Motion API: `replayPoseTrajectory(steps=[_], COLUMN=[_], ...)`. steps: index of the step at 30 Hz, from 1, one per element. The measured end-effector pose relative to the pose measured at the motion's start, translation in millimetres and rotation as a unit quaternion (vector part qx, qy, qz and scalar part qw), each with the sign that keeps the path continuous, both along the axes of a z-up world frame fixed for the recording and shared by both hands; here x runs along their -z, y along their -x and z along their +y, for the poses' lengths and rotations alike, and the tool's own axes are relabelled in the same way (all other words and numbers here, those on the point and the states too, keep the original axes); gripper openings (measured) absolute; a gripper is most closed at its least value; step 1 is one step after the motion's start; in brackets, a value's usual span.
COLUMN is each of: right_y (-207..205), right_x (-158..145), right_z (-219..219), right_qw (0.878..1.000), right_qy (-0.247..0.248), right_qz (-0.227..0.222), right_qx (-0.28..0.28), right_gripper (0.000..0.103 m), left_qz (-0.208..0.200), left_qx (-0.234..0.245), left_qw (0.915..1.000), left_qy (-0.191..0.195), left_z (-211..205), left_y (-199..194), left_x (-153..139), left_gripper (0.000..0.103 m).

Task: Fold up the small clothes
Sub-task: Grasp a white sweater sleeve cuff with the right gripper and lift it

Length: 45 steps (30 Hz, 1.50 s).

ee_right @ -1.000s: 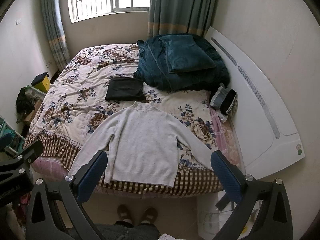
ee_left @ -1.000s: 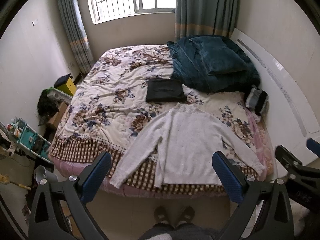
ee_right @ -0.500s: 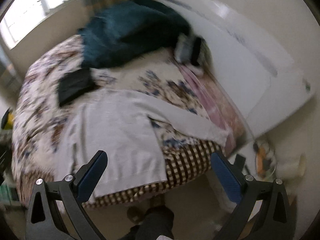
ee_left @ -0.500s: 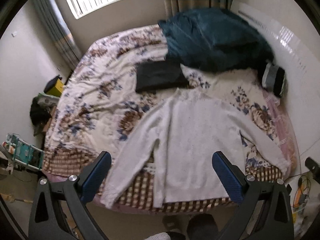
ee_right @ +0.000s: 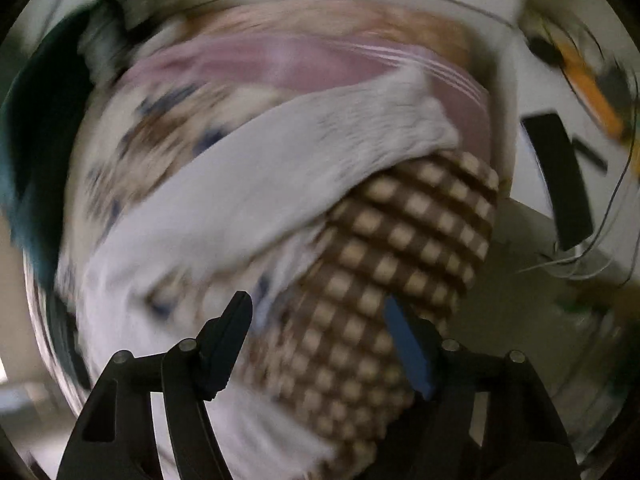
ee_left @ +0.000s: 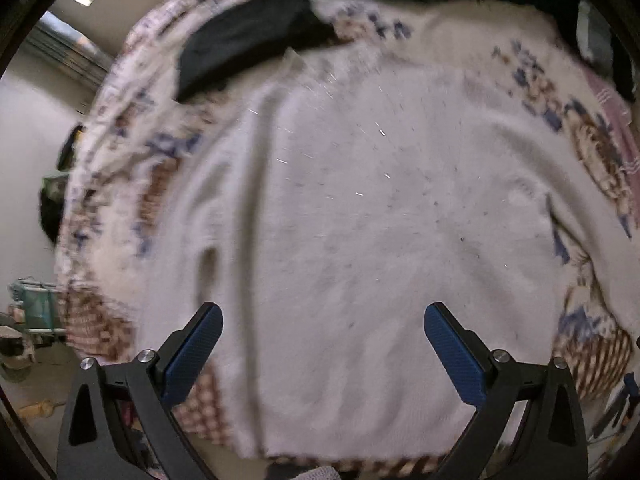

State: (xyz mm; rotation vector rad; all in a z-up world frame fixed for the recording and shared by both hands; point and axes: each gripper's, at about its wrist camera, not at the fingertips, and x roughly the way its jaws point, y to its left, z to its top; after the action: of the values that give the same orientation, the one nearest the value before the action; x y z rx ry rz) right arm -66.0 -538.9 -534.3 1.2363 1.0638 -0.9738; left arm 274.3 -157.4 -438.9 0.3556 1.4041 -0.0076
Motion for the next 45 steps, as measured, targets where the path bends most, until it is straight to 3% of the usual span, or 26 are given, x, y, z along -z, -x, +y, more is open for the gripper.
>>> replayPoseTrajectory(steps=[4, 6, 8, 10, 12, 17, 21, 25, 29, 33, 37, 40, 42, 44, 45], right_y=[16, 25, 27, 22, 5, -84, -180, -291, -401, -478, -516, -505, -505, -501, -494], right_x=[59, 75, 75, 70, 58, -14, -73, -117, -126, -77, -3, 30, 51, 57, 53], right_z=[-42, -57, -62, -67, -70, -54, -5, 83, 213, 357, 483, 536, 554, 553, 544], right_qw=[0.992, 0.979, 0.967, 0.963, 0.967, 0.98, 0.972, 0.942, 0.887, 0.817, 0.75, 0.729, 0.725, 0.734, 0.746], right_qy=[-0.018, -0.001, 0.024, 0.05, 0.082, 0.174, 0.213, 0.232, 0.236, 0.238, 0.244, 0.24, 0.203, 0.133, 0.092], right_qz=[-0.046, -0.075, -0.079, -0.072, -0.06, -0.056, -0.083, -0.115, -0.152, -0.151, -0.106, -0.073, -0.048, -0.047, -0.064], right_qx=[0.118, 0.187, 0.24, 0.255, 0.233, 0.073, -0.06, -0.212, -0.366, -0.503, -0.606, -0.636, -0.656, -0.664, -0.657], right_gripper=[0.071, 0.071, 0.06, 0.027, 0.01, 0.009, 0.008, 0.008, 0.008, 0.008, 0.008, 0.008, 0.009, 0.017, 0.034], left_qz=[0.059, 0.067, 0.066, 0.057, 0.048, 0.027, -0.002, -0.024, -0.045, -0.05, -0.038, -0.03, -0.027, -0.027, -0.028], left_qx=[-0.042, -0.044, -0.04, -0.029, -0.02, -0.024, -0.037, -0.063, -0.103, -0.14, -0.169, -0.186, -0.199, -0.216, -0.227], left_qw=[0.9973, 0.9968, 0.997, 0.9979, 0.9985, 0.9987, 0.9984, 0.9967, 0.9926, 0.9881, 0.9842, 0.9812, 0.9784, 0.9743, 0.9714], left_qy=[0.007, -0.004, -0.005, 0.006, 0.015, 0.037, 0.042, 0.046, 0.047, 0.041, 0.037, 0.043, 0.048, 0.059, 0.064], left_z=[-4, -5, -6, -5, -2, 24, 66, 111, 169, 190, 221, 239, 254, 270, 277], left_y=[-23, -33, -38, -42, -44, -39, -29, -20, -8, 8, 22, 16, 22, 31, 36], left_x=[72, 95, 103, 105, 102, 89, 65, 46, 29, 32, 38, 48, 48, 45, 42], left_gripper=[0.103, 0.103, 0.103, 0.103, 0.103, 0.103, 0.103, 0.103, 0.103, 0.103, 0.103, 0.103, 0.103, 0.103, 0.103])
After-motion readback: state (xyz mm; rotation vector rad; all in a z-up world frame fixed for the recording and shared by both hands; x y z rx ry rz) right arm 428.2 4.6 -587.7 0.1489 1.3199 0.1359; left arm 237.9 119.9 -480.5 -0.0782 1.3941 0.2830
